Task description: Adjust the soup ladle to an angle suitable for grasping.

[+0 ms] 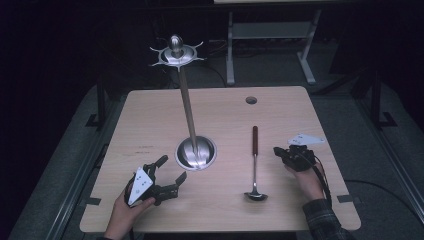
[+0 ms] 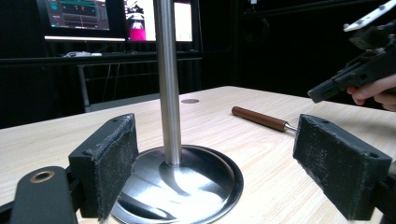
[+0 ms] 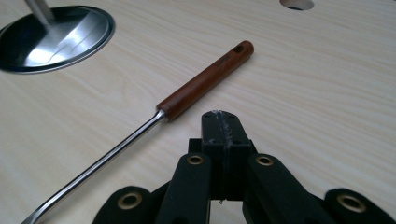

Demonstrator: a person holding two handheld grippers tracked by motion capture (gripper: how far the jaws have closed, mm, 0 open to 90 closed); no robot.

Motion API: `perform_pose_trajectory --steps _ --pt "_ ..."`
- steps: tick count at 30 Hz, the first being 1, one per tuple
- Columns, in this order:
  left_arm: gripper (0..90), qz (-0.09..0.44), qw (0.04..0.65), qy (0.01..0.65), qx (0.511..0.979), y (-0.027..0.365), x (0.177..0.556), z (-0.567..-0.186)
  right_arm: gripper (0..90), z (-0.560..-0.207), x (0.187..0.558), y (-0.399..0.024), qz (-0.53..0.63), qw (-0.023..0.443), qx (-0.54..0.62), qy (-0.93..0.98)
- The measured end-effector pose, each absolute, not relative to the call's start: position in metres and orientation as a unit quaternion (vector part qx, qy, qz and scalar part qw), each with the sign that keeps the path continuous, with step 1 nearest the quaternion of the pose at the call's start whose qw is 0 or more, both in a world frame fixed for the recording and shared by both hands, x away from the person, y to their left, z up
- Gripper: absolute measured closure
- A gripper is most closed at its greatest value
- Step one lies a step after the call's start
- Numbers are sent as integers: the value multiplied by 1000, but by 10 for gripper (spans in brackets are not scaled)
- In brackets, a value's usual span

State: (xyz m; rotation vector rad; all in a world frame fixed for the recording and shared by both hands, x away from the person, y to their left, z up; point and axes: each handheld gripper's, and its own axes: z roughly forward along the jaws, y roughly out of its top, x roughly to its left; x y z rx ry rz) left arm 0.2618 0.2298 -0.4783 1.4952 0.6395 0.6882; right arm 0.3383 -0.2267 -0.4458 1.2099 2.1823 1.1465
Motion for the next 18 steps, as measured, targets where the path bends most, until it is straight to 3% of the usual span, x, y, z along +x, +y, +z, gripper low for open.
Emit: perform_pose_trajectory --steps 18 --pt "134 301 636 280 654 230 262 -478 897 -471 383 -198 397 172 440 787"
